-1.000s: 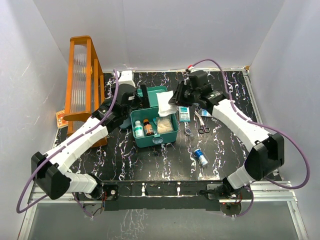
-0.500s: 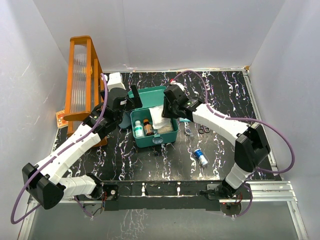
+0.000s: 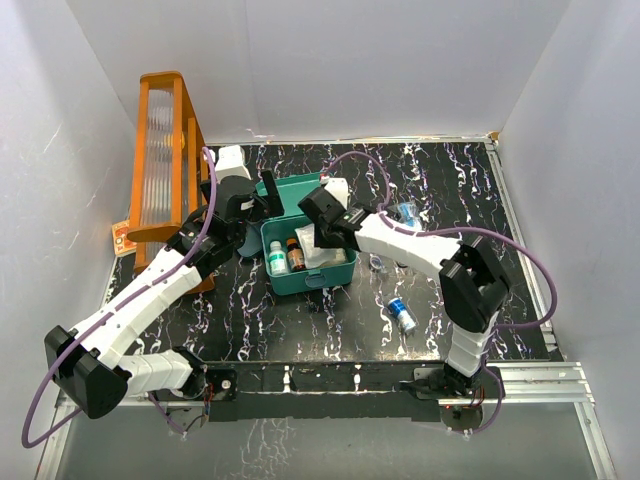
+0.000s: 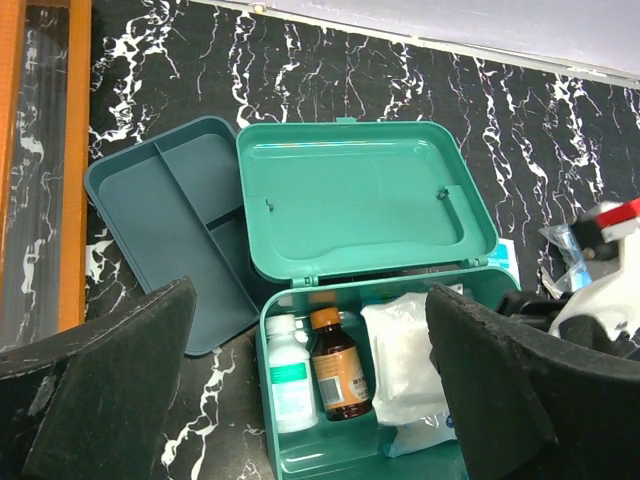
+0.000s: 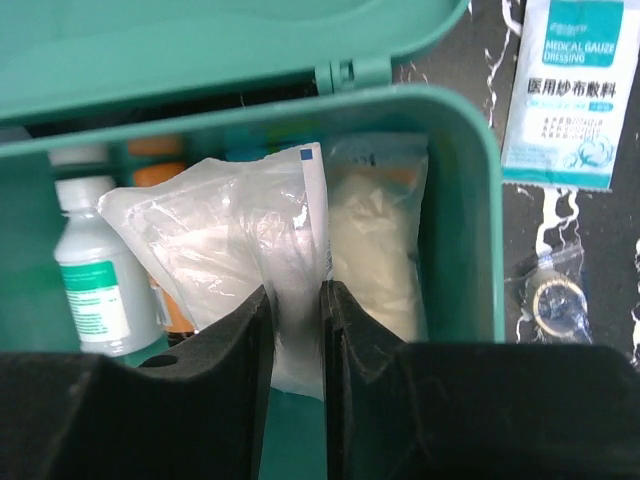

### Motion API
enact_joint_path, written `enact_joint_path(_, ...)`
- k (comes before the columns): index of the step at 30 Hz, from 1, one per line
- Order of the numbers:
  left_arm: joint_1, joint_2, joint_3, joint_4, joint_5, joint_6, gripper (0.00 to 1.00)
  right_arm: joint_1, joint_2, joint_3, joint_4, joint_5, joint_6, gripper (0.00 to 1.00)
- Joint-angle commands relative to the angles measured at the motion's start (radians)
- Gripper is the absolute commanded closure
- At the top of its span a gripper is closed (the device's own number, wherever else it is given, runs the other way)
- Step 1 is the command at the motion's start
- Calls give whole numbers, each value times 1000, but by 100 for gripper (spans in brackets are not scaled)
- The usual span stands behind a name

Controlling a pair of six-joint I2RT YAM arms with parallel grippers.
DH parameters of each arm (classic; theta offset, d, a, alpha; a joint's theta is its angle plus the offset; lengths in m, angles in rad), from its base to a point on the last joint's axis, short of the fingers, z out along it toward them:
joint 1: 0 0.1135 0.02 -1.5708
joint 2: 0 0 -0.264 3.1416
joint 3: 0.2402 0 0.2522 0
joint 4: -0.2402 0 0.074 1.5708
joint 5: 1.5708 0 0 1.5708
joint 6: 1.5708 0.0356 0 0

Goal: Organize the medicine kit

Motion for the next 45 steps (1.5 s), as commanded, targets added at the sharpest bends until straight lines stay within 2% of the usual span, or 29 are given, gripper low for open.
enact_joint_path(1, 11, -28, -2, 11, -38, 29, 1, 18, 13, 43, -66, 160, 58, 79)
enact_joint_path(8, 14, -35, -15, 13, -32, 18, 1, 19, 27, 59, -120, 243, 81, 79)
enact_joint_path(16, 19, -25, -9, 19, -24, 29, 1, 17, 105, 158, -169, 211, 45, 61)
enact_joint_path(19, 20, -21, 3, 20, -25, 48, 1, 17, 92, 199, -186, 212, 46, 54)
enact_joint_path(21, 20, -22, 12, 16, -39, 52, 1, 17, 66, 208, -179, 209, 44, 53)
enact_joint_path(27, 20, -41, 11, 37, -85, 62, 2, 17, 6, 193, -132, 157, -12, 54)
enact_joint_path(33, 22, -48, 6, 34, -107, 53, 2, 16, 42, 179, -22, -64, -119, 69)
enact_joint_path(38, 23, -53, 6, 26, -118, 55, 2, 17, 100, 189, -49, -91, -97, 78)
enact_joint_path(40, 23, -56, 5, 20, -121, 53, 2, 17, 113, 196, -105, -42, -59, 77)
enact_joint_path(45, 23, -62, -7, 13, -125, 42, 2, 16, 140, 205, -178, 9, -32, 68)
